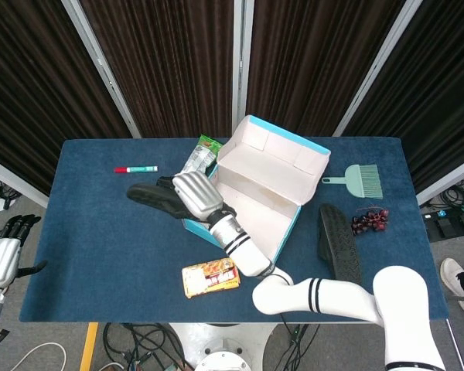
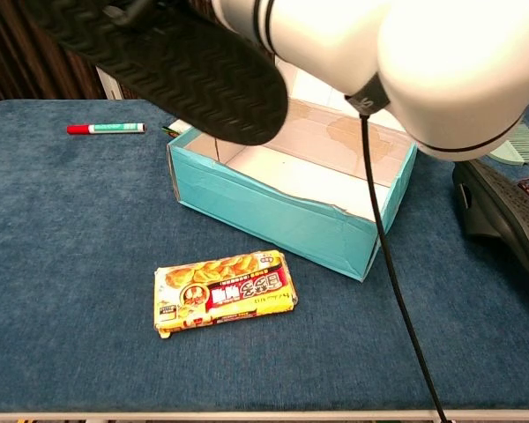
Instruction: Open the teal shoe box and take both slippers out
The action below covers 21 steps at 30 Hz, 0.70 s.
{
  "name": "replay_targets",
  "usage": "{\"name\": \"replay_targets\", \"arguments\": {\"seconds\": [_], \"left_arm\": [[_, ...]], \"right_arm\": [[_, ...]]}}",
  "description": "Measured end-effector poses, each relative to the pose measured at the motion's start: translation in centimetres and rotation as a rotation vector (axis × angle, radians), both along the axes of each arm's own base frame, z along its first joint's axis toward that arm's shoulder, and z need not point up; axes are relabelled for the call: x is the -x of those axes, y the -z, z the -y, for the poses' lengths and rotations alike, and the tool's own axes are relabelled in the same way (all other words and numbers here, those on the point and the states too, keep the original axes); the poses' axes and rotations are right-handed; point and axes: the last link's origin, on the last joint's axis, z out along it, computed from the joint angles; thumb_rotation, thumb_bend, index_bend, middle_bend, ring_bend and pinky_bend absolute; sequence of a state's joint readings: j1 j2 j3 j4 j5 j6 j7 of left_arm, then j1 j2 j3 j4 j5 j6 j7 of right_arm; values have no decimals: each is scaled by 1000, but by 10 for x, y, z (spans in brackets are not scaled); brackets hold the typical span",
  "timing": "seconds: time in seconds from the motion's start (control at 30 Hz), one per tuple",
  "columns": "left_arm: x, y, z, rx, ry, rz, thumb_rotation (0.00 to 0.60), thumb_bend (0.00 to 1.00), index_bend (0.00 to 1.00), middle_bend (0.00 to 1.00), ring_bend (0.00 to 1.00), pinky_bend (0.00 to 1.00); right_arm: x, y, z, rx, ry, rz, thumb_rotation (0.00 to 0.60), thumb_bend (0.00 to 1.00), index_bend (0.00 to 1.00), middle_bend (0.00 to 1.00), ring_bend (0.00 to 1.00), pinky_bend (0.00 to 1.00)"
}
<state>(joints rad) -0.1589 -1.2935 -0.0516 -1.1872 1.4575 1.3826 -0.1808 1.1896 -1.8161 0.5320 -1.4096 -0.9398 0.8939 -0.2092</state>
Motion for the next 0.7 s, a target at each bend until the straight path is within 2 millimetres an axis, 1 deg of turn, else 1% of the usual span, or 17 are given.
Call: {"name": "replay_targets", "arguments": {"seconds": [0.07, 0.17, 0.33, 0.43, 0.6, 0.7], "left_arm": [[1, 0, 0, 0, -3, -1, 600, 109, 150, 125, 100, 356], [2, 0, 1, 2, -8, 0, 600, 109, 150, 125, 100, 356], [2, 1, 0, 3, -8, 6, 600, 110, 149, 125, 100, 356], [2, 1, 0, 5, -6, 5, 600, 109, 150, 125, 100, 356], [2, 0, 1, 5, -10, 7, 600, 109, 150, 125, 100, 356], [3, 0, 1, 4, -12, 6, 600, 109, 150, 125, 100, 356]], "right_arm": [[-9, 2, -5, -21, -5, 36, 600, 594, 905, 752, 588, 693], [-17, 1, -8, -29, -6, 74, 600, 593, 905, 752, 588, 693], [-25, 3, -13, -97, 24, 149, 600, 593, 905, 752, 588, 694], [-27, 9, -17, -162, 52, 173, 600, 591, 906, 751, 588, 694], [-24, 27, -25, -283, 96, 168, 600, 589, 906, 751, 588, 694], [-22, 38, -27, -303, 104, 139, 600, 587, 906, 751, 588, 694]]}}
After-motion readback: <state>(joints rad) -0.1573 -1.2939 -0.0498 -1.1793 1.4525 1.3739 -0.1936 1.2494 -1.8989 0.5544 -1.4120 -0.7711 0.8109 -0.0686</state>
